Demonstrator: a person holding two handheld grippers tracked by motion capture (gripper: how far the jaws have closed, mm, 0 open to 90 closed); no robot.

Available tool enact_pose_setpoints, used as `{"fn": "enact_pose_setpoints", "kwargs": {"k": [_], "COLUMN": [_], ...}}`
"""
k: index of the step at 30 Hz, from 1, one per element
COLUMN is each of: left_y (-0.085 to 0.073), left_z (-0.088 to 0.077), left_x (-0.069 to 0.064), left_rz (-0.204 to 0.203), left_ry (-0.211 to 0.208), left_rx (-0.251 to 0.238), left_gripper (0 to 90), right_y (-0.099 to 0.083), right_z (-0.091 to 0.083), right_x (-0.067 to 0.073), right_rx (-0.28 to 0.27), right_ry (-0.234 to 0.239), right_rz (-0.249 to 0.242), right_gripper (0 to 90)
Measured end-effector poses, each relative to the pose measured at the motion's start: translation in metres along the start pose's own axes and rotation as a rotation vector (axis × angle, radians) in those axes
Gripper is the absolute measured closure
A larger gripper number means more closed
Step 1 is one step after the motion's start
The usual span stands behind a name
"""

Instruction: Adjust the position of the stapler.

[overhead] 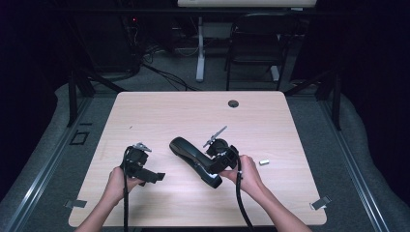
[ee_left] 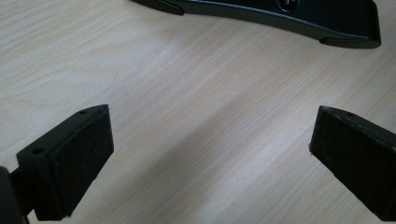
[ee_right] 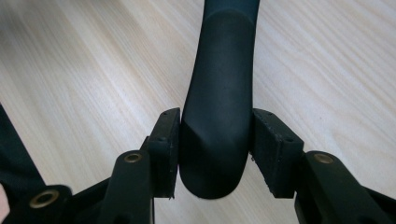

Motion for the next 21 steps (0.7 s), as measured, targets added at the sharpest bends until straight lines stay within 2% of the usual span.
{"fn": "enact_pose_setpoints", "kwargs": {"k": [1,6,10,14,21], "left_y": [0.0,-0.001,-0.001,0.0,0.0], "left_z": [0.0,-0.001,0.0,0.001,-0.001], "left_x": [0.0,0.002,0.003,0.001,-0.001], "left_rz": [0.001,0.0,-0.001,0.004,0.014], "left_ry": [-0.002,-0.006,-0.011,-0.013,-0.019], "left_rx": [0.002,0.001,0.003,0.0,-0.007], "left_gripper": [0.0,0.0,0.0,0.0,0.0], "right_y": [0.003,0.008,0.007,0.005,0.0], "right_z": [0.002,0.009,0.009,0.008,0.004], "right_x": [0.003,0.004,0.006,0.002,-0.008], "right_rx": [-0.025,-0.015,-0.027,-0.029,-0.007], "right_ry": [-0.02,-0.046,-0.071,-0.058,-0.046], "right_rz": [-0.008,-0.021,-0.039,-0.041,-0.08], "right_gripper": [53.8,53.7,54.3,55.0,55.6]}}
Point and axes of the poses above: each handheld gripper's, and its own axes: z roughly forward along the jaws, y roughly out of its top, x roughly to its left, the point moved 1 cm from there along z, roughly forward along the jaws, and after that the axes turned 6 degrees about x, right-handed, at the moved point
